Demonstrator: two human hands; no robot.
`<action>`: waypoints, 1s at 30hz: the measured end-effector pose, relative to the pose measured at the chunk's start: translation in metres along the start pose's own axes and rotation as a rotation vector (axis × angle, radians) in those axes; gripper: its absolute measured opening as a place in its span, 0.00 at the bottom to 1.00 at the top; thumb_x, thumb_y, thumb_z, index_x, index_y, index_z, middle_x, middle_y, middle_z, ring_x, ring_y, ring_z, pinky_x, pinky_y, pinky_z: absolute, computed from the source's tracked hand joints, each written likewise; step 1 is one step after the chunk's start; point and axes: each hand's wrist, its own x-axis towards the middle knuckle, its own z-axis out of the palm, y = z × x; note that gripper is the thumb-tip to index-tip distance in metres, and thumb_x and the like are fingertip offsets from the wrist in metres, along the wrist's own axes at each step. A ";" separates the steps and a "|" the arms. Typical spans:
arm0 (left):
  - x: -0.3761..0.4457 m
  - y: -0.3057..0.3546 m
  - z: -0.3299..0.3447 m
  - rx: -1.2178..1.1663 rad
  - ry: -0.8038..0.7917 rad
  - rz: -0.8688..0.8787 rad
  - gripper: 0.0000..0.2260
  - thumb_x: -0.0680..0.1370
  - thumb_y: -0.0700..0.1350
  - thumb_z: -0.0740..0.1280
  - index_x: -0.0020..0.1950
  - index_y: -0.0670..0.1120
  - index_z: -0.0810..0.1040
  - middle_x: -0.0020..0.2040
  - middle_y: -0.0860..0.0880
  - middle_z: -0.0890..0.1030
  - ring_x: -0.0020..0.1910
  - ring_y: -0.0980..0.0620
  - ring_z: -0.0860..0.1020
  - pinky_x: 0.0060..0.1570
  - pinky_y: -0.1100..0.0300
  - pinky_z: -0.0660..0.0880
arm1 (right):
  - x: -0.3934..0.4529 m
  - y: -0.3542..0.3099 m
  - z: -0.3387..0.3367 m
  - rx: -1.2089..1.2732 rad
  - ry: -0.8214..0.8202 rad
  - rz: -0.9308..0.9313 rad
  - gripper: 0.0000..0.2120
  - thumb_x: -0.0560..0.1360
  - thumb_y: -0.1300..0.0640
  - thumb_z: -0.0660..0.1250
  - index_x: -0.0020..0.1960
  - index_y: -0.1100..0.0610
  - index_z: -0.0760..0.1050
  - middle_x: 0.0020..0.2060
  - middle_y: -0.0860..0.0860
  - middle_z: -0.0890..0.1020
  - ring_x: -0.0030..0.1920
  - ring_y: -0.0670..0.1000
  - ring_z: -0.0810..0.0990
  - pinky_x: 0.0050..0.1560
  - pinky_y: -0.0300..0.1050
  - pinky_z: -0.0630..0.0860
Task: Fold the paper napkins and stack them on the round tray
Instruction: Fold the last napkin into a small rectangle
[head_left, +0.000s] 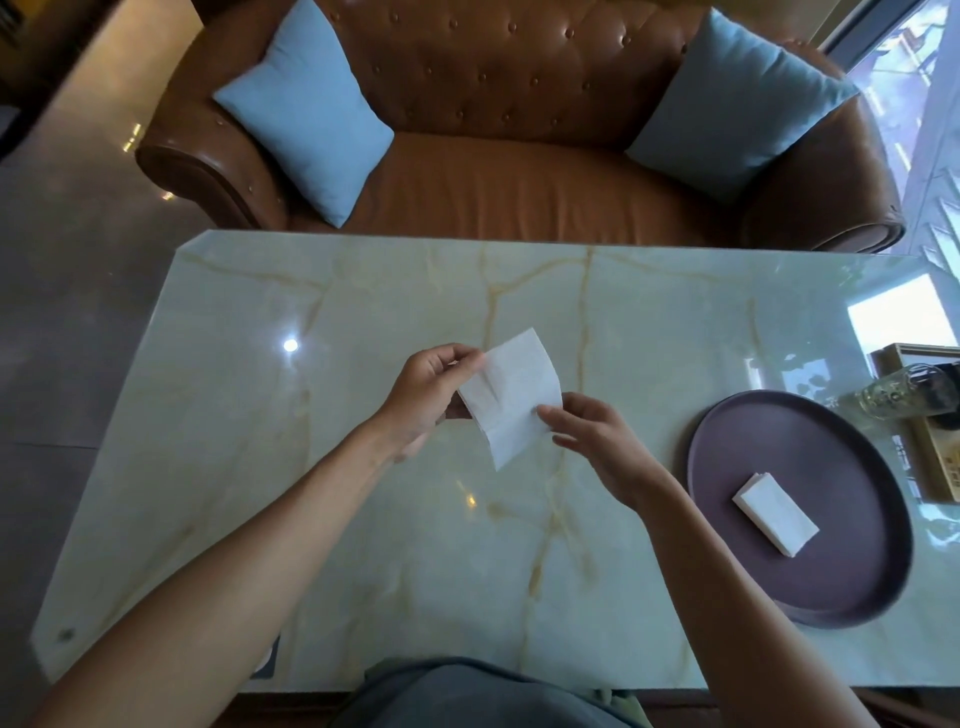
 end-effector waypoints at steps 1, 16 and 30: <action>0.000 -0.001 -0.001 -0.025 -0.002 -0.018 0.05 0.82 0.44 0.66 0.49 0.45 0.80 0.42 0.46 0.83 0.37 0.49 0.82 0.39 0.56 0.81 | 0.000 0.001 0.002 0.030 -0.001 0.010 0.15 0.73 0.46 0.73 0.54 0.55 0.83 0.52 0.50 0.87 0.57 0.49 0.83 0.64 0.52 0.74; -0.001 -0.036 0.006 0.178 0.010 -0.030 0.08 0.81 0.38 0.67 0.60 0.43 0.80 0.51 0.45 0.88 0.46 0.50 0.85 0.52 0.51 0.82 | -0.007 -0.025 0.018 0.168 0.220 0.021 0.12 0.79 0.58 0.71 0.59 0.62 0.76 0.42 0.59 0.86 0.38 0.56 0.86 0.47 0.53 0.85; 0.005 -0.038 0.033 0.084 -0.204 -0.237 0.14 0.82 0.37 0.60 0.58 0.44 0.84 0.43 0.47 0.83 0.40 0.53 0.79 0.42 0.60 0.80 | -0.016 -0.002 -0.017 -0.016 0.197 0.056 0.15 0.78 0.52 0.72 0.60 0.59 0.80 0.47 0.50 0.85 0.46 0.49 0.84 0.53 0.45 0.77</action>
